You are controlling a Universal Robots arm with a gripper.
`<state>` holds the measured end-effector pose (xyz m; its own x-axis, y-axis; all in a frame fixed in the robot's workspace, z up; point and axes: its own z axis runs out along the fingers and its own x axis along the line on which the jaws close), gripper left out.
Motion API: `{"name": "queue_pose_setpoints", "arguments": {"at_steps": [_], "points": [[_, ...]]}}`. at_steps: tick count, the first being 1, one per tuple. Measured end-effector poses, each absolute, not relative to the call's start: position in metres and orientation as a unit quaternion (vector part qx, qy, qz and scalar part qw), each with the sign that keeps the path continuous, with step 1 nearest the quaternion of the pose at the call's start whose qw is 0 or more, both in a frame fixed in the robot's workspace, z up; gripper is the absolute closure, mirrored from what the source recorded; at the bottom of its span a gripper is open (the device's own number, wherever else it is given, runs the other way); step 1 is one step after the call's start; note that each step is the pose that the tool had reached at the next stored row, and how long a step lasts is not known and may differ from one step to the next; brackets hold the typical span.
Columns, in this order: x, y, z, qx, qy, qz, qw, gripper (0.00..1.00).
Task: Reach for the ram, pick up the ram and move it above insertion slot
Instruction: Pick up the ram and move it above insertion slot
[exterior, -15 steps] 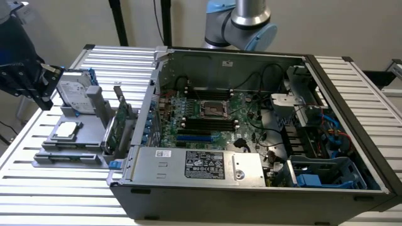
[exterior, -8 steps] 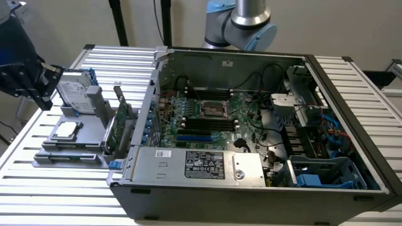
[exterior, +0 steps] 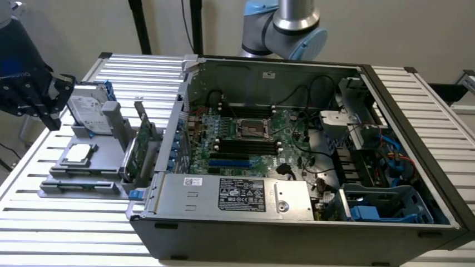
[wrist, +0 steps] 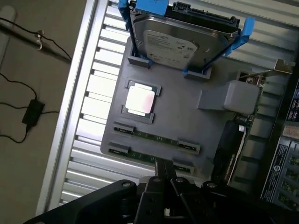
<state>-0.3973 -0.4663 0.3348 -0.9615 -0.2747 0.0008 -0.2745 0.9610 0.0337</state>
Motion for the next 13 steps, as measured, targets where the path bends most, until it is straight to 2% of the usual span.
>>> {"name": "queue_pose_setpoints", "arguments": {"at_steps": [13], "points": [[-0.3972,-0.4663,0.3348,0.254,-0.967,-0.016,0.005,0.89]]}}
